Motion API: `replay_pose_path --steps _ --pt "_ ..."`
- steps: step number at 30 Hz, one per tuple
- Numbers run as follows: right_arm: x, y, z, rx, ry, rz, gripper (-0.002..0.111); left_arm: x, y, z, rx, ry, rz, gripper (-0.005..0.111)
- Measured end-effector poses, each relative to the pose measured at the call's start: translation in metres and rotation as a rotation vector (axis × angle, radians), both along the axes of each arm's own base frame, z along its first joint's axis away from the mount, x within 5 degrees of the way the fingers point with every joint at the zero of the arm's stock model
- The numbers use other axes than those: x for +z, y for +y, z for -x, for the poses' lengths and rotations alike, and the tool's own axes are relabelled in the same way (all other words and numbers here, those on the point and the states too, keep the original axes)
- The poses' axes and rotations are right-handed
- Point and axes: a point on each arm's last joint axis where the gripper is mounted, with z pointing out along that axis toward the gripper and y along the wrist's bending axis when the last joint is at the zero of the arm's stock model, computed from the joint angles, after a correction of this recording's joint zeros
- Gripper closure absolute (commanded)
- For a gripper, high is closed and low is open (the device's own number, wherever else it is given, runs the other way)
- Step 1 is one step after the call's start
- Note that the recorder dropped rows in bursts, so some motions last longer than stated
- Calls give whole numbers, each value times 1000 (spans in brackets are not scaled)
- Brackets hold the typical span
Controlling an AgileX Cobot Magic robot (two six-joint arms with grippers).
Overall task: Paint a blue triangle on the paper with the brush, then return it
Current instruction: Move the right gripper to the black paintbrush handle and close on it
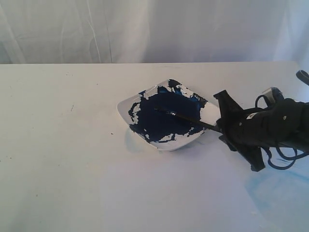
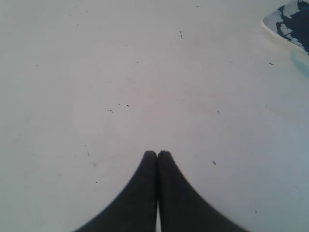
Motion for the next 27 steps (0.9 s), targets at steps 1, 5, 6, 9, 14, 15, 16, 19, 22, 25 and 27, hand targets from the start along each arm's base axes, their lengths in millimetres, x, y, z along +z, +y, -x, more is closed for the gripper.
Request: replay_pose_path --steps 1,5,6,9,14,15,16,19,22,25,27 --pt "0 0 -1 -6 -5 -2 63 0 0 0 0 0 0 107" --pt "1 -1 -3 -19 -31 -2 63 0 0 0 -2 0 0 107" --pt "1 -1 -3 -25 -33 -7 63 0 0 0 -4 0 0 107" --pt "1 -1 -3 -76 -15 -50 63 0 -1 0 -15 0 0 107" --pt "-1 -2 -5 -172 11 -125 63 0 -1 0 -20 0 0 107" --pt "-2 -2 -6 -187 15 -135 63 0 -1 0 -20 0 0 107" --pt "-4 -2 -6 -199 20 -142 63 0 -1 0 -20 0 0 107" --pt "-9 -2 -7 -239 41 -165 63 0 -1 0 -20 0 0 107" --pt "-16 -2 -8 -296 73 -201 63 0 -1 0 -20 0 0 107" --pt "-22 -2 -10 -331 79 -215 63 0 -1 0 -20 0 0 107" --pt "-24 -2 -12 -342 68 -216 63 0 -1 0 -20 0 0 107"
